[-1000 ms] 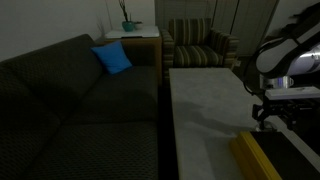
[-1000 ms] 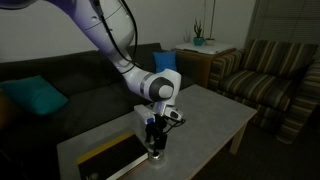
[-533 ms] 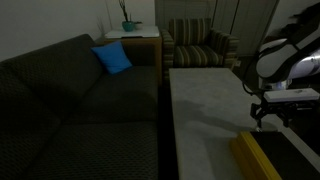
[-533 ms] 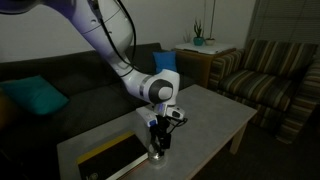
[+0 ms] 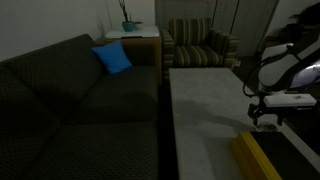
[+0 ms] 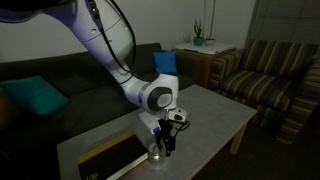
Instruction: Place the lid of the silver container on the table, open the black book, then close the container
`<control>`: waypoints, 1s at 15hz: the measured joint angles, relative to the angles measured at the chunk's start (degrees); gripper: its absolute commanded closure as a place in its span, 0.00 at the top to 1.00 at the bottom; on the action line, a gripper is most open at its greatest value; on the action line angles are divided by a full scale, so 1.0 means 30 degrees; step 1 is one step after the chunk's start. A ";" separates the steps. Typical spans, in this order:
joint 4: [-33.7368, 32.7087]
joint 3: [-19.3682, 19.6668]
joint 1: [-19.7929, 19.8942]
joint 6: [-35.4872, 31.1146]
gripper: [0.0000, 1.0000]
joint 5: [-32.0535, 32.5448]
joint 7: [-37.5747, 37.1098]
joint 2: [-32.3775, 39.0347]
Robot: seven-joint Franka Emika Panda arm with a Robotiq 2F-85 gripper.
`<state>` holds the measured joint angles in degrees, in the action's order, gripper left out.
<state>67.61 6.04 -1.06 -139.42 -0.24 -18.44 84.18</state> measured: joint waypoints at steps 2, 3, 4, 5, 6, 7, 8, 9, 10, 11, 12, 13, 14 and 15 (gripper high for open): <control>-0.0003 -0.0057 0.0033 0.0151 1.00 -0.0029 0.0268 -0.0001; -0.0003 -0.0115 0.0047 0.0346 1.00 -0.0029 0.0347 -0.0007; -0.0010 -0.0175 0.0049 0.0707 1.00 -0.0029 0.0410 -0.0022; -0.0009 -0.0252 0.0050 0.1135 1.00 -0.0029 0.0529 -0.0056; -0.0008 -0.0334 0.0049 0.1607 1.00 -0.0029 0.0647 -0.0115; -0.0009 -0.0404 0.0048 0.2025 1.00 -0.0029 0.0727 -0.0190; -0.0009 -0.0455 0.0048 0.2415 1.00 -0.0029 0.0777 -0.0271; -0.0009 -0.0481 0.0048 0.2701 1.00 -0.0029 0.0796 -0.0341; -0.0009 -0.0492 0.0049 0.2974 1.00 -0.0030 0.0806 -0.0405; -0.0009 -0.0493 0.0050 0.3143 1.00 -0.0031 0.0807 -0.0441; -0.0009 -0.0493 0.0053 0.3179 1.00 -0.0031 0.0807 -0.0445; -0.0009 -0.0493 0.0058 0.3182 1.00 -0.0031 0.0807 -0.0444; -0.0009 -0.0493 0.0066 0.3182 1.00 -0.0031 0.0807 -0.0444; -0.0009 -0.0493 0.0086 0.3156 1.00 -0.0031 0.0808 -0.0441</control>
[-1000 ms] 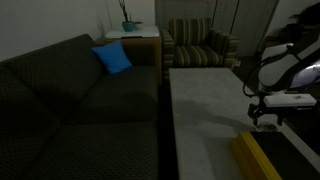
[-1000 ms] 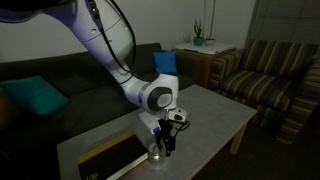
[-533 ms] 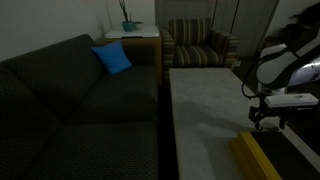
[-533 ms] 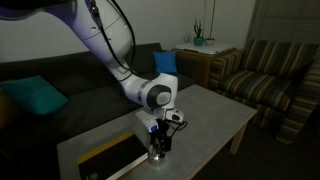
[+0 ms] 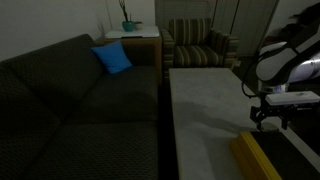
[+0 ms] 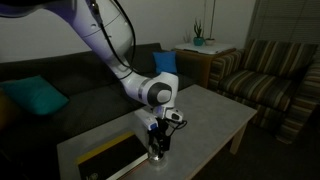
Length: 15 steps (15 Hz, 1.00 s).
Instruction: Place the lid of the silver container on the table, open the black book, then close the container
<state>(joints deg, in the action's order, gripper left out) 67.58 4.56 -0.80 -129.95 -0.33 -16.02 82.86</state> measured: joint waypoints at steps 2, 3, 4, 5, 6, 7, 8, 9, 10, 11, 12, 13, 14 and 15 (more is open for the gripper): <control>-0.0001 -0.0042 0.0136 -0.0128 1.00 -0.0051 0.0240 0.0034; 0.0000 -0.0127 0.0278 -0.0175 1.00 -0.0079 0.0463 0.0067; 0.0000 -0.0234 0.0444 -0.0189 0.75 -0.0083 0.0659 0.0092; 0.0000 -0.0330 0.0599 -0.0190 0.73 -0.0083 0.0812 0.0105; -0.0002 -0.0417 0.0727 -0.0191 0.67 -0.0084 0.0951 0.0104; -0.0019 -0.0507 0.0826 -0.0191 0.57 -0.0085 0.1068 0.0095; -0.0040 -0.0600 0.0904 -0.0191 0.53 -0.0085 0.1169 0.0069; -0.0055 -0.0691 0.0965 -0.0200 0.45 -0.0086 0.1276 0.0048; -0.0068 -0.0746 0.1009 -0.0172 0.45 -0.0085 0.1393 -0.0026; -0.0084 -0.0804 0.1059 -0.0217 0.45 -0.0085 0.1471 -0.0039; -0.0084 -0.0874 0.1107 -0.0256 0.45 -0.0085 0.1529 -0.0023; -0.0084 -0.0931 0.1151 -0.0319 0.45 -0.0085 0.1584 -0.0007; -0.0083 -0.0974 0.1182 -0.0379 0.45 -0.0085 0.1597 -0.0005; -0.0084 -0.1021 0.1211 -0.0450 0.45 -0.0086 0.1597 -0.0006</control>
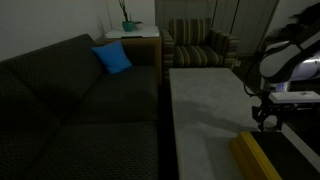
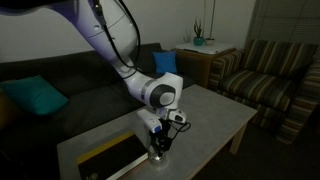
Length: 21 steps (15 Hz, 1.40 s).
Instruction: Place the lid of the silver container on the table, open the black book, then close the container
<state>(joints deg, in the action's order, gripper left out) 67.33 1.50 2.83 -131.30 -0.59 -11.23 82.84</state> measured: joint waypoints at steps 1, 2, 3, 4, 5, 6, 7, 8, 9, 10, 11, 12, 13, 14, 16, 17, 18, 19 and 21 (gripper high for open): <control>-0.0004 -0.0061 0.0038 -0.0087 0.45 0.0000 0.0000 0.0000; -0.0004 -0.0115 0.0066 -0.0213 0.45 0.0000 0.0000 0.0000; -0.0006 -0.0179 0.0092 -0.0432 0.45 0.0000 0.0023 -0.0009; -0.0012 -0.0250 0.0113 -0.0687 0.45 0.0000 0.0101 -0.0019; -0.0021 -0.0316 0.0120 -0.0952 0.45 0.0001 0.0166 -0.0031; -0.0024 -0.0372 0.0119 -0.1230 0.45 0.0003 0.0213 -0.0041; -0.0026 -0.0411 0.0112 -0.1464 0.45 0.0004 0.0235 -0.0056; -0.0025 -0.0424 0.0099 -0.1608 0.45 0.0006 0.0235 -0.0077; -0.0025 -0.0424 0.0090 -0.1649 0.45 0.0008 0.0235 -0.0104; -0.0012 -0.0424 0.0087 -0.1619 0.45 0.0009 0.0235 -0.0142; 0.0027 -0.0424 0.0085 -0.1433 0.45 0.0011 0.0235 -0.0204; 0.0065 -0.0429 0.0086 -0.1146 0.45 0.0011 0.0269 -0.0276; 0.0097 -0.0433 0.0087 -0.0864 0.45 0.0011 0.0315 -0.0333; 0.0129 -0.0457 0.0106 -0.0599 0.45 0.0010 0.0459 -0.0374; 0.0162 -0.0525 0.0161 -0.0049 0.45 0.0009 0.0741 -0.0410; 0.0175 -0.0543 0.0180 0.0141 0.45 0.0009 0.0798 -0.0413; 0.0190 -0.0544 0.0185 0.0239 0.45 0.0008 0.0804 -0.0416; 0.0213 -0.0544 0.0186 0.0236 0.45 0.0008 0.0803 -0.0422; 0.0264 -0.0522 0.0173 0.0087 0.45 0.0010 0.0647 -0.0487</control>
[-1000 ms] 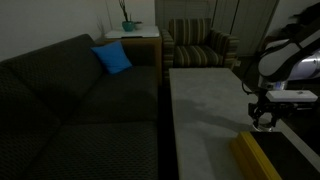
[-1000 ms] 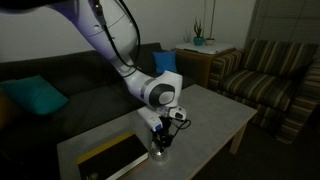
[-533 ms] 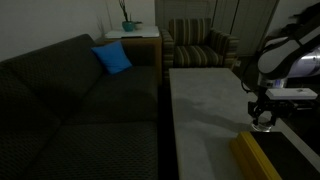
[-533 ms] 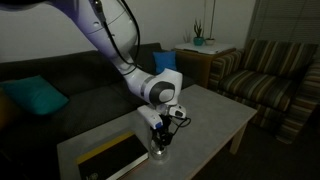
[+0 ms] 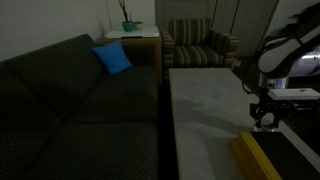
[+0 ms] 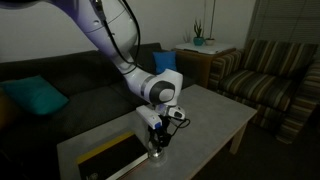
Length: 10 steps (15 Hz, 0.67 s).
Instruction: Place the lid of the silver container on the table, open the black book, then close the container
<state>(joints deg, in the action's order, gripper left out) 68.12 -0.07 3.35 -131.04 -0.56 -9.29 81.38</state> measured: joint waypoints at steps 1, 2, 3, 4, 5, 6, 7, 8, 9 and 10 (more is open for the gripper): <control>0.0005 0.0036 -0.0025 -0.0102 0.45 0.0006 -0.0114 -0.0046; 0.0007 0.0111 -0.0080 -0.0247 0.45 0.0021 -0.0230 -0.0100; 0.0019 0.0198 -0.0154 -0.0386 0.45 0.0044 -0.0341 -0.0179; 0.0045 0.0305 -0.0248 -0.0404 0.45 0.0076 -0.0467 -0.0306; 0.0104 0.0457 -0.0378 -0.0382 0.45 0.0109 -0.0659 -0.0468; 0.0147 0.0710 -0.0571 -0.0287 0.45 0.0136 -0.1022 -0.0592; 0.0169 0.1046 -0.0809 -0.0096 0.45 0.0160 -0.1500 -0.0666; 0.0219 0.1438 -0.1074 0.0250 0.45 0.0172 -0.2078 -0.0730; 0.0320 0.1802 -0.1303 0.0543 0.45 0.0172 -0.2597 -0.0765; 0.0464 0.2096 -0.1456 0.0802 0.45 0.0172 -0.3043 -0.0769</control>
<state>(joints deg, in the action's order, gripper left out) 69.52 6.22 -1.02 -128.64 -0.04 -18.42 79.07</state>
